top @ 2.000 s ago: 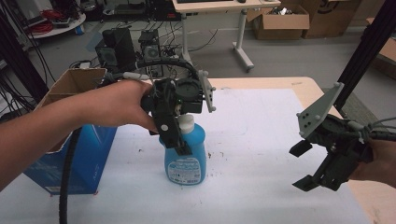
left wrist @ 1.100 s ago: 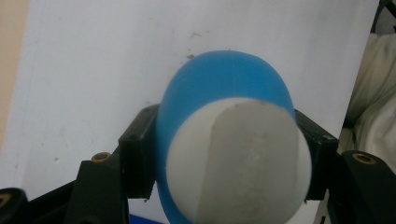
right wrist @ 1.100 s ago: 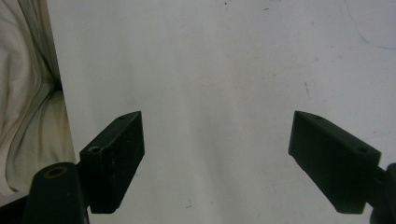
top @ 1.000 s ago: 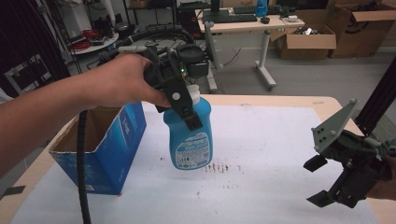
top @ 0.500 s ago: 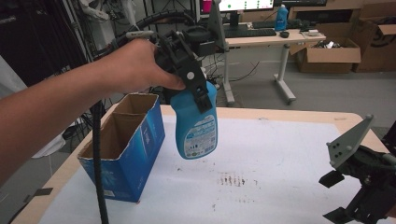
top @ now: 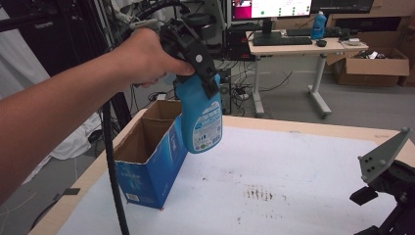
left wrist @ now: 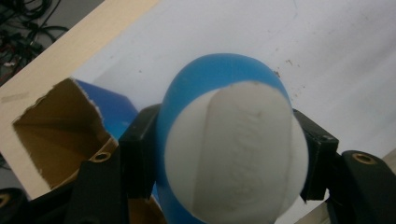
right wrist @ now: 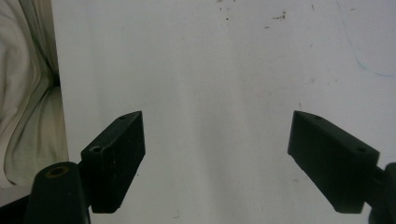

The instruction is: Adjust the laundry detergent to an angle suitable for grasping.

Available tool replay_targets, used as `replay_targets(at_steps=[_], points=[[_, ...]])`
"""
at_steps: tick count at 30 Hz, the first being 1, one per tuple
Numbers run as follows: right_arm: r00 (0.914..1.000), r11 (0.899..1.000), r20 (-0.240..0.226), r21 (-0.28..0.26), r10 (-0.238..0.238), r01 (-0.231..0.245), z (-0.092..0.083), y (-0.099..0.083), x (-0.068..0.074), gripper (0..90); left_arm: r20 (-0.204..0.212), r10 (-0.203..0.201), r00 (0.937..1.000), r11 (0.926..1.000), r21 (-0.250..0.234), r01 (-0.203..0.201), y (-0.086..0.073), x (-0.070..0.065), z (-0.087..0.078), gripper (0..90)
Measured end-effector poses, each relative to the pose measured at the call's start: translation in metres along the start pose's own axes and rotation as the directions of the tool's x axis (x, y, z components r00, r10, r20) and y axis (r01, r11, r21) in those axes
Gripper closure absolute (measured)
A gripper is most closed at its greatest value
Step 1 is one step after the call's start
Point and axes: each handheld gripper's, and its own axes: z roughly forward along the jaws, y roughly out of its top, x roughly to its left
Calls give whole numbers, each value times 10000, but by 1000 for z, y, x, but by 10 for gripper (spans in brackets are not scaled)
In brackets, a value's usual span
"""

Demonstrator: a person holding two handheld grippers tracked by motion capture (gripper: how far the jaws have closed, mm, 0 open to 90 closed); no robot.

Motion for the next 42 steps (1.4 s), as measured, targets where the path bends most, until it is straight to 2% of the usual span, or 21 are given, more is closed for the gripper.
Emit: replay_targets(at_steps=[6, 11, 13, 19, 23, 24, 28, 30, 32, 34, 35, 36, 37, 42], points=[[10000, 9999, -20, -64, -98, 98, 0, 2, -2, 190, -290, -804, 9963, 9967, -141, 800, -4, 11, -19, 378], [9999, 9999, -61, 29, -117, 117, 0, 2, -2, 190, -598, -1559, 9860, 9874, -353, 1540, -7, 15, -34, 379], [9999, 9999, -63, 77, -110, 110, 0, 2, -1, 190, -676, -1700, 9831, 9850, -412, 1675, -9, 17, -38, 379], [9998, 9998, 66, 107, -163, 162, -2, 2, 2, 188, -955, -2337, 9676, 9722, -354, 2313, -19, 23, -46, 378], [9997, 9997, 99, 132, -226, 225, -3, 2, 5, 188, -1153, -2941, 9488, 9557, -438, 2909, -26, 31, -51, 379], [9997, 9997, 98, 124, -224, 223, -3, 2, 5, 189, -1160, -2991, 9472, 9542, -455, 2957, -27, 33, -52, 379], [9997, 9997, 129, 122, -230, 229, -3, 2, 4, 189, -1240, -3461, 9300, 9381, -601, 3411, -34, 39, -60, 379], [9996, 9996, 134, 137, -247, 245, -3, 2, 4, 189, -1277, -3804, 9160, 9246, -726, 3739, -37, 43, -64, 379], [9995, 9995, 138, 119, -301, 299, -3, 3, 4, 189, -1385, -3989, 9065, 9169, -745, 3921, -40, 46, -66, 379], [9994, 9994, 121, 120, -325, 324, -2, 4, 4, 189, -1503, -4133, 8981, 9106, -759, 4064, -42, 49, -68, 379], [9994, 9994, 121, 120, -325, 324, -2, 4, 4, 189, -1503, -4133, 8981, 9106, -759, 4064, -42, 49, -68, 379], [9991, 9991, 140, 162, -398, 396, -1, 6, 4, 189, -1634, -4280, 8889, 9038, -776, 4209, -44, 52, -69, 379], [9991, 9991, 140, 180, -395, 393, -1, 6, 4, 189, -1698, -4385, 8825, 8987, -785, 4315, -45, 54, -70, 379], [9990, 9988, 115, 229, -429, 426, 1, 8, 3, 189, -2027, -4745, 8566, 8800, -886, 4666, -51, 61, -70, 379]])
